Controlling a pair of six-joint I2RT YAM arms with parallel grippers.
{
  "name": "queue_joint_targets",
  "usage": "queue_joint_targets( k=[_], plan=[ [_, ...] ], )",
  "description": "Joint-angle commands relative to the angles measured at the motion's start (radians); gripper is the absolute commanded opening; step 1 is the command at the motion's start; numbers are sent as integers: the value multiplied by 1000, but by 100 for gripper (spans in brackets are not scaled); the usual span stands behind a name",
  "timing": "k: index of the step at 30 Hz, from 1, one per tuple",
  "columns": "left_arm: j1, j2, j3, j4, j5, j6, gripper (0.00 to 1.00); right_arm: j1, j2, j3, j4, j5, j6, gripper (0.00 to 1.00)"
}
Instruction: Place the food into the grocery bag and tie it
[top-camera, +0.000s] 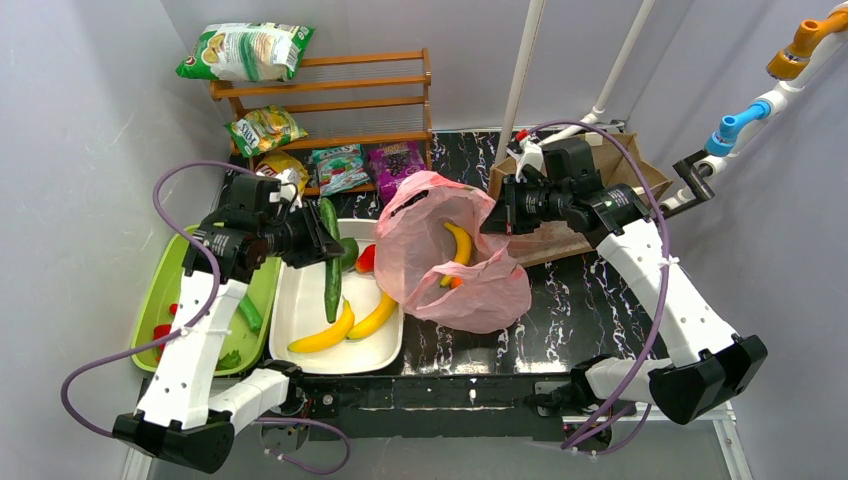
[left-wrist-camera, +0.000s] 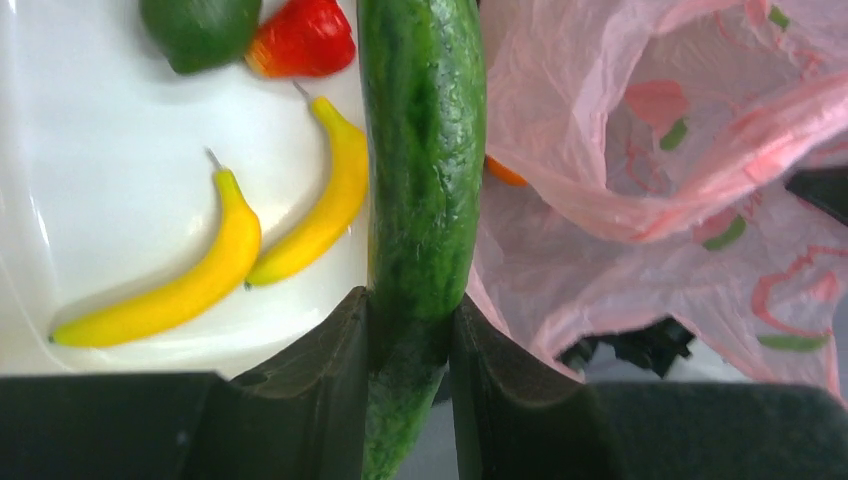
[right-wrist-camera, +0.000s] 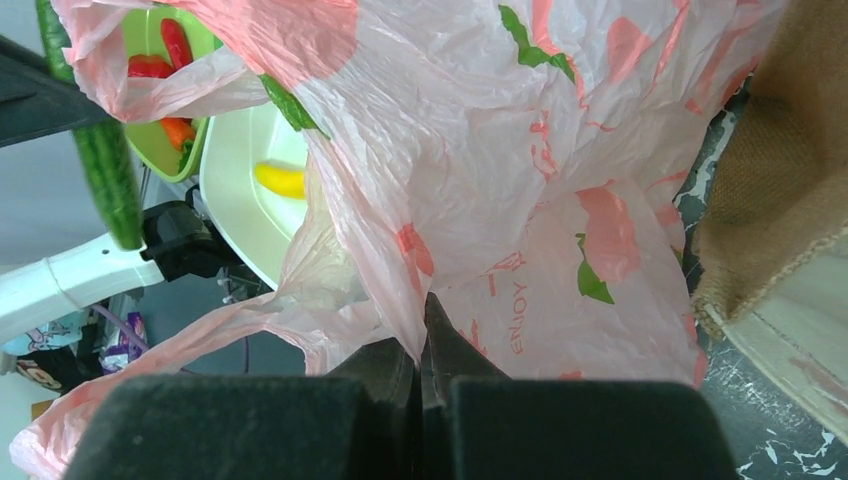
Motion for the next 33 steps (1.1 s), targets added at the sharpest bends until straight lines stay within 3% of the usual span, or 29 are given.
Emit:
queue_joint_targets(
  k=[1,5,14,24,33],
  plan=[
    [-20,61,150,-73,152,43,0,3,-26,2,41,25,-35,1],
    [-63,120,221,-72,219,33,0,3,-37,5,2,59,-85,1],
    [-287,239,307,50,222,9,0,3,-11,33,-25,64,-61,1],
    [-318,175,360,123,385,19,0,3,12,39,-25,42,-16,1],
    [-341,249,288,40,379,16,0,3,5,39,-30,55,-25,1]
  ],
)
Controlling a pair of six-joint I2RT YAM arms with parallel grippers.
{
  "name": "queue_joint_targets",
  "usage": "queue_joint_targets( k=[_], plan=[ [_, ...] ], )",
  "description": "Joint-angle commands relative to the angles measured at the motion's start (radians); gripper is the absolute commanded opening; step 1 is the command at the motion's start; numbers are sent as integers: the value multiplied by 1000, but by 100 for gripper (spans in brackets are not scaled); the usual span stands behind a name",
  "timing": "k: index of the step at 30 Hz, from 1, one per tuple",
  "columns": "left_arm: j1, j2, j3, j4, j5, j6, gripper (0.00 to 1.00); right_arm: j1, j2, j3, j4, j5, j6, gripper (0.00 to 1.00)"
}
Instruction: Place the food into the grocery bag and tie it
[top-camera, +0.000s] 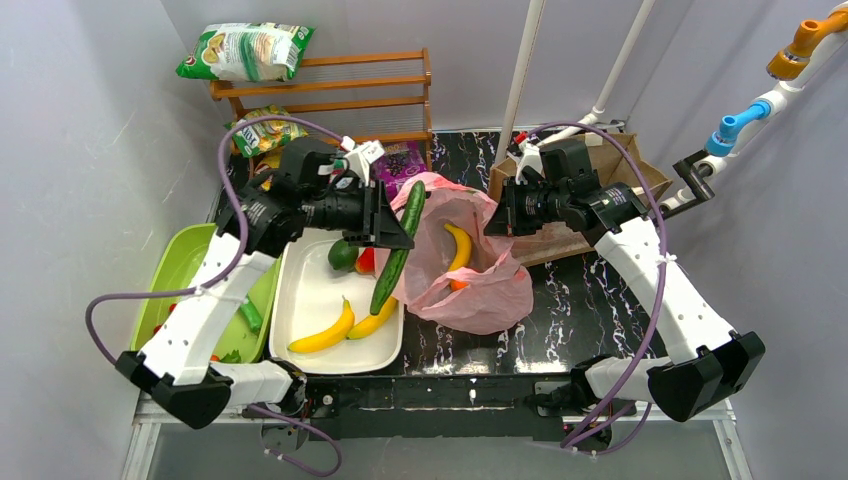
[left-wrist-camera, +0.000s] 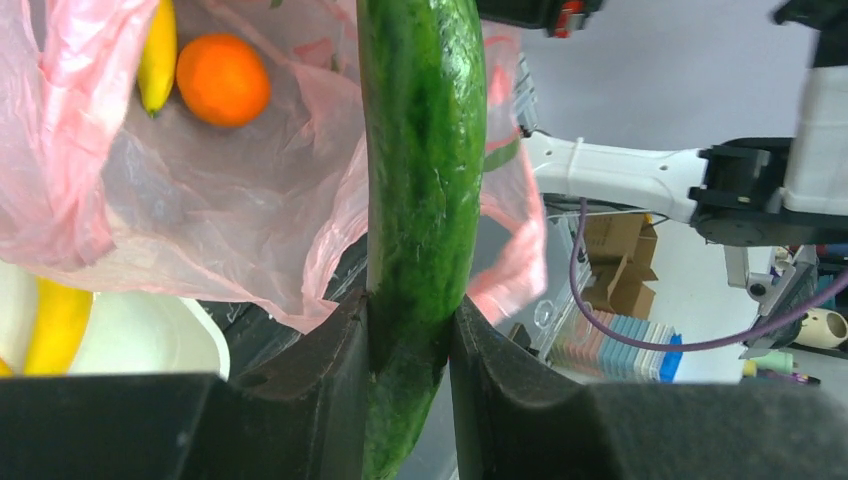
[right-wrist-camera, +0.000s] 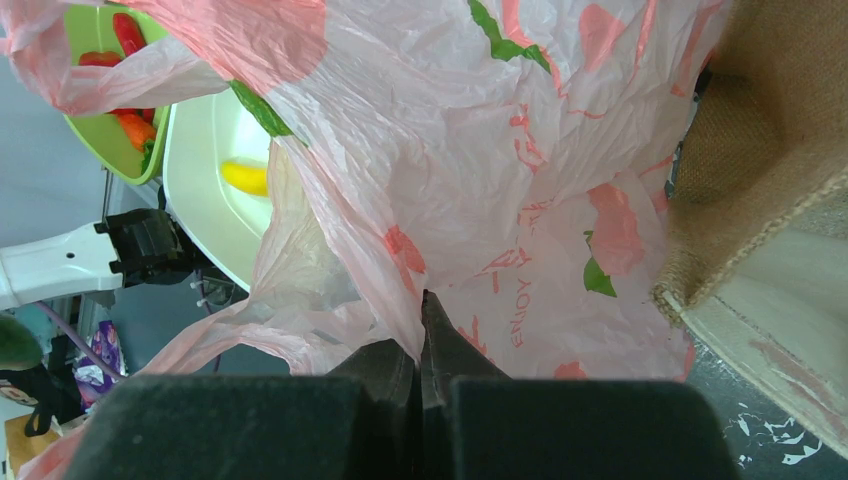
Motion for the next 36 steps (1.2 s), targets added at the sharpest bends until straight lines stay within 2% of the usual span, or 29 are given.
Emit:
queue_joint_targets(
  k=[1,5,10,18,23,27,30,34,36],
  plan=[
    [-16,43,-29,-62,18,4,0,3,-8,37,2,4,-4,1],
    [-18,85,8,-79,-6,50,0,3,-7,35,2,-6,-10,1],
    [-18,220,114,-147,-29,92,0,4,-4,26,7,-10,-15,1],
    [-18,335,177,-94,-67,76,0,2,-9,39,-1,-7,-16,1],
    [-18,406,245,-64,-124,9,0,3,-8,44,-4,-10,-15,1],
    [-19,428,234,39,-122,-86,0,3,-4,49,-5,-12,-17,1],
    [-19,441,220,57,-120,-113,0,3,-1,52,-7,-10,-17,1],
    [-19,426,189,62,-131,-119,30,3,-1,50,-5,-10,-16,1],
    [-19,413,174,72,-141,-117,57,3,-2,48,-6,-10,-16,1]
  ],
)
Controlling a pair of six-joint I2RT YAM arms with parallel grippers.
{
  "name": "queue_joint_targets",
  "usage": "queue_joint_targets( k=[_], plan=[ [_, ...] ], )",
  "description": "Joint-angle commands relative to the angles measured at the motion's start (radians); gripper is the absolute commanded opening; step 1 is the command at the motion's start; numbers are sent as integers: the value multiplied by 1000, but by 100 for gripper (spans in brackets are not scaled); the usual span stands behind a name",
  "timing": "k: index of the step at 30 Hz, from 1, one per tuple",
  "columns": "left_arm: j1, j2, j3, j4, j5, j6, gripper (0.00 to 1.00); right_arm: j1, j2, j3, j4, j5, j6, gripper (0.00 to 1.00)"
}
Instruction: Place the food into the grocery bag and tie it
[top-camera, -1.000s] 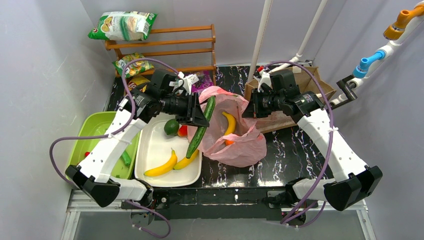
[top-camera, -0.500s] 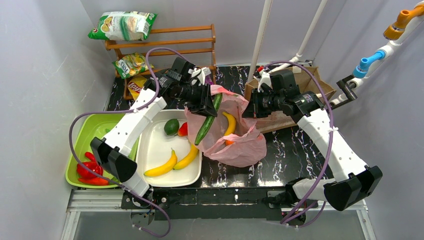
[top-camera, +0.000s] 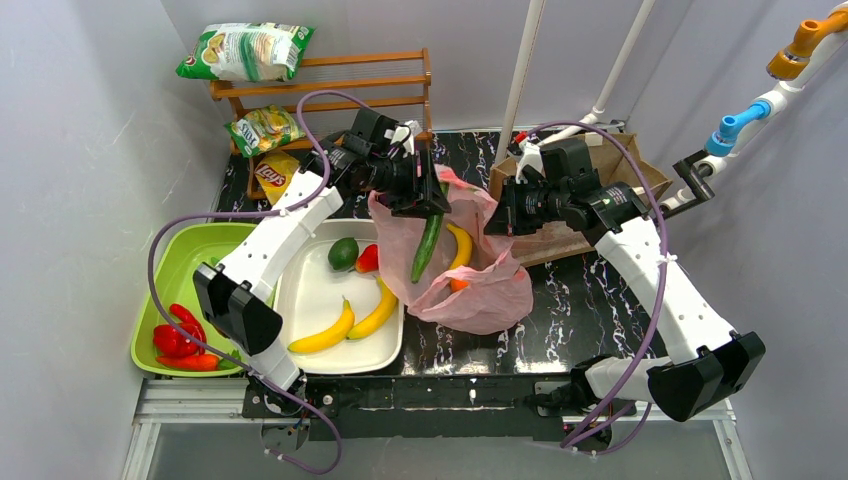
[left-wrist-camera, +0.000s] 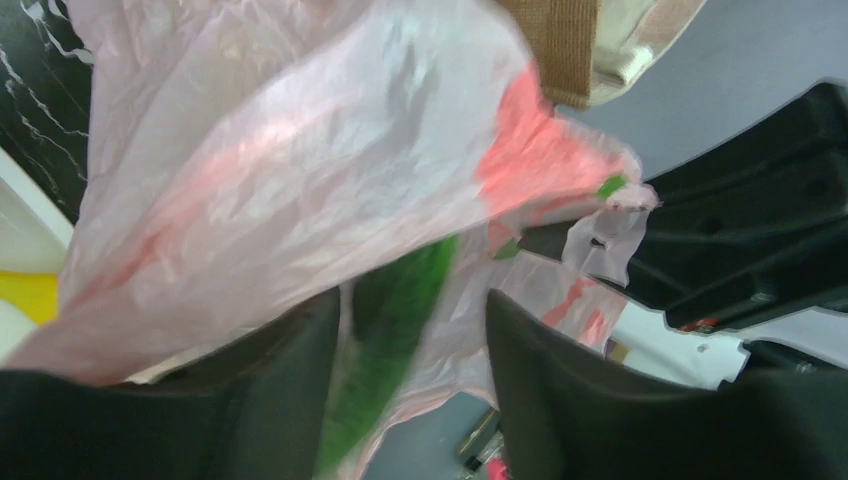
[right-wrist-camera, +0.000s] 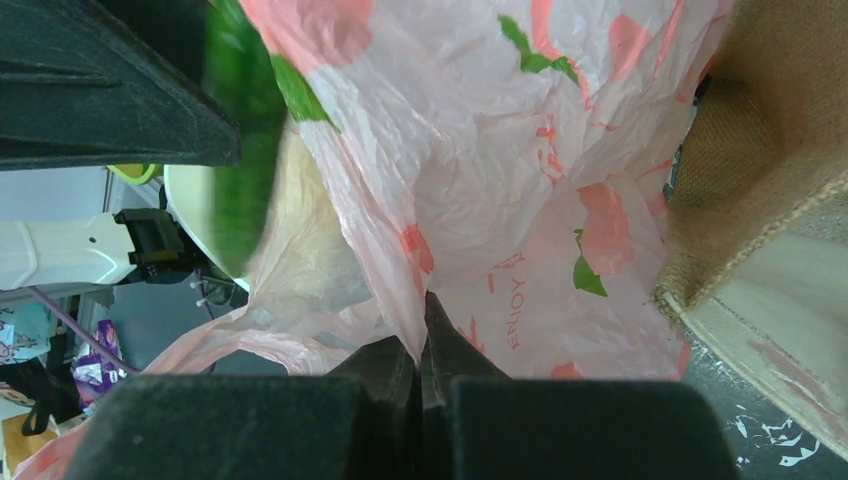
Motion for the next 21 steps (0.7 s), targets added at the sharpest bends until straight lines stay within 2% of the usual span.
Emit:
queue_joint_targets(
  k=[1,2,4,12,15,21],
  plan=[
    [-6,-37,-36,25,-16,-15,66,3,-2,38,-3,-9,-11,1],
    [-5,-42,-42,28,-15,-17,72,3,-1,38,-2,-10,-10,1],
    [-5,-44,-48,29,-8,-18,97,3,2,38,-1,-11,-9,1],
    [-6,-82,-33,21,-65,8,98,3,15,48,-4,-14,-9,1],
    [-4,-141,-45,29,-155,66,98,3,15,48,-8,-10,-14,1],
    [48,-374,-211,62,-384,64,98,3,15,43,-11,-12,-16,1]
  ],
)
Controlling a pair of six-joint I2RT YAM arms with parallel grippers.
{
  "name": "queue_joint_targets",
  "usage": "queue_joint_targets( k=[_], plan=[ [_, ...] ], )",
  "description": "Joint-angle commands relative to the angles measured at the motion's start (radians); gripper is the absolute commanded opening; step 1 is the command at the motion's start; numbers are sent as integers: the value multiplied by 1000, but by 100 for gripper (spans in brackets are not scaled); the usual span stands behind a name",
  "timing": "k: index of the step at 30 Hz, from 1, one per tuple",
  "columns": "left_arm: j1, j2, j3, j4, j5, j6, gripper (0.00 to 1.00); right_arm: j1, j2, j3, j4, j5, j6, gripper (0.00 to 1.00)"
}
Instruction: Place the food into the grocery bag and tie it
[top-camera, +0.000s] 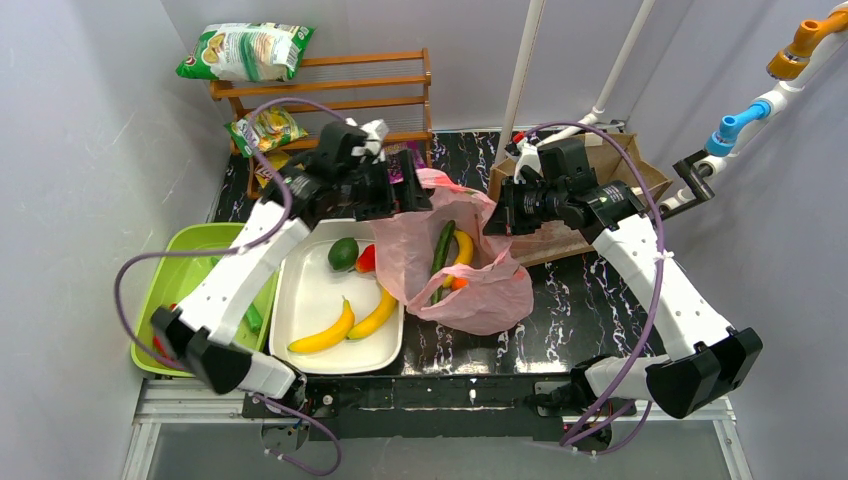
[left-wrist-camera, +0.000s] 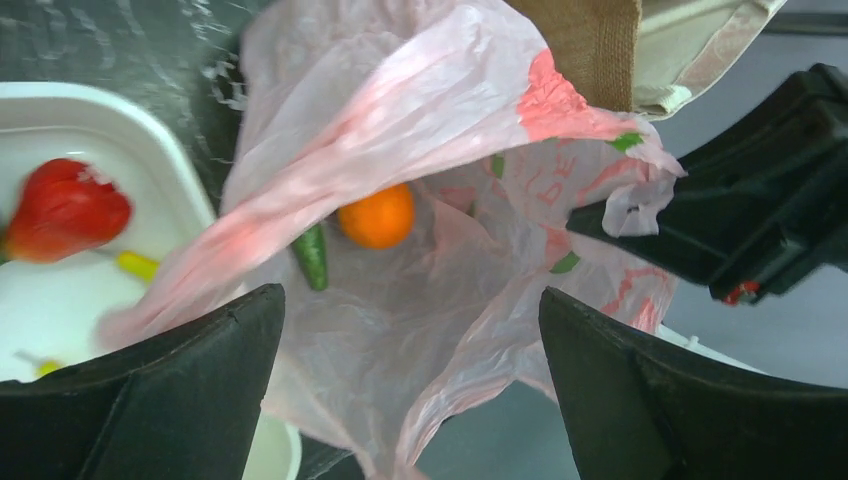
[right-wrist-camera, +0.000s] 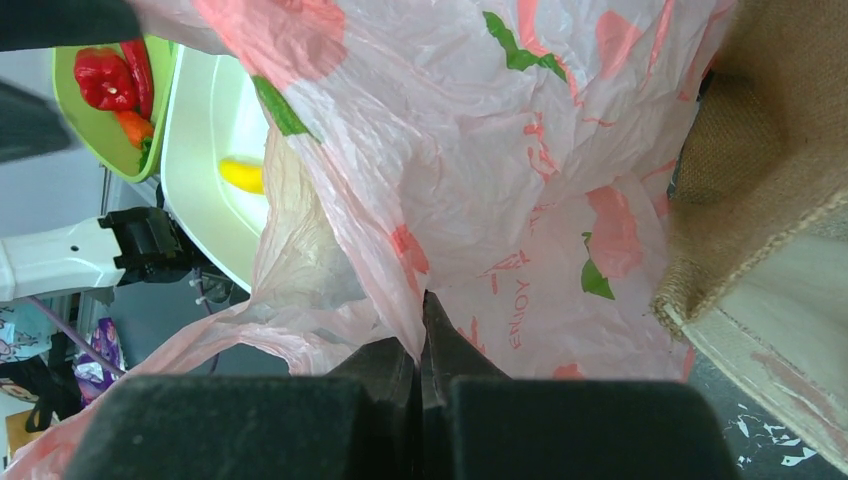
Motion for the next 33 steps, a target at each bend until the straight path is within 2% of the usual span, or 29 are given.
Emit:
queue_joint_targets(
  k=[1,4,8,15,20,23,33],
  plan=[
    [54,-209,-55,-41,-209,44,98,3,-1,43,-9,-9,-15,1],
    [108,-250,-29,-207,-373,58,98,3,2,40,-7,-13,-14,1],
    [276,-268,-25,-443,-505,-6,98,3,12,41,-3,-24,-4,1],
    [428,-301,-105,-636,-697,-52,98,8,24,45,1,-31,-1,1],
    [508,-297,-188,-649,-771,-58,98,10,22,41,-3,-25,-4,1],
    [547,-272,-234,-643,-814,-111,98,10,21,32,1,-40,13,1],
    [705,-95,-243,-615,-900,-239,98,16,35,44,-25,-56,48,1]
  ],
)
